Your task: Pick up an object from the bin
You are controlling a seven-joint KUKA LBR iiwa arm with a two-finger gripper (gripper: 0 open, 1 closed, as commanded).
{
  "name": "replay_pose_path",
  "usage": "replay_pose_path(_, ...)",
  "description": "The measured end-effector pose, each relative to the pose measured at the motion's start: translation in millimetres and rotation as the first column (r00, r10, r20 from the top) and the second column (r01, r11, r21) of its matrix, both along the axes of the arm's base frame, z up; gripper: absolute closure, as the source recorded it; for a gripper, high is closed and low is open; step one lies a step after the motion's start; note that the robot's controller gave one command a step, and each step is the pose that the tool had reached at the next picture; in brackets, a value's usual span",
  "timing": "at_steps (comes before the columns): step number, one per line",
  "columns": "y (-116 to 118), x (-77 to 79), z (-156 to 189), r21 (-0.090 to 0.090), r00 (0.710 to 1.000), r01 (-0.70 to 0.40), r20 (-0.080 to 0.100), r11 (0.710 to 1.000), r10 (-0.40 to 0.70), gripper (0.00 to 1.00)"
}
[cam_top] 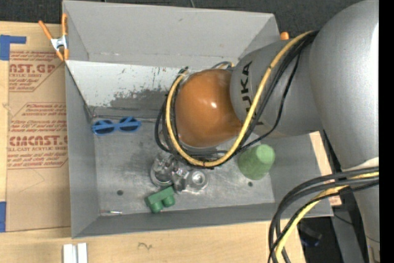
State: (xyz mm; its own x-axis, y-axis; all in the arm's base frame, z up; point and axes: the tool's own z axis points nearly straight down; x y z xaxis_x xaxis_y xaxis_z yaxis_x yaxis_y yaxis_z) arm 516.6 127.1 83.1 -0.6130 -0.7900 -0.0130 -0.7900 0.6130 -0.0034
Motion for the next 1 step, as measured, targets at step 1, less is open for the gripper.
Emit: replay_pose_path(1, -77.0, -4.2, 133.7, -0.009, 0.996, -0.09, -0.001, 0.996, 0.09, 1.0)
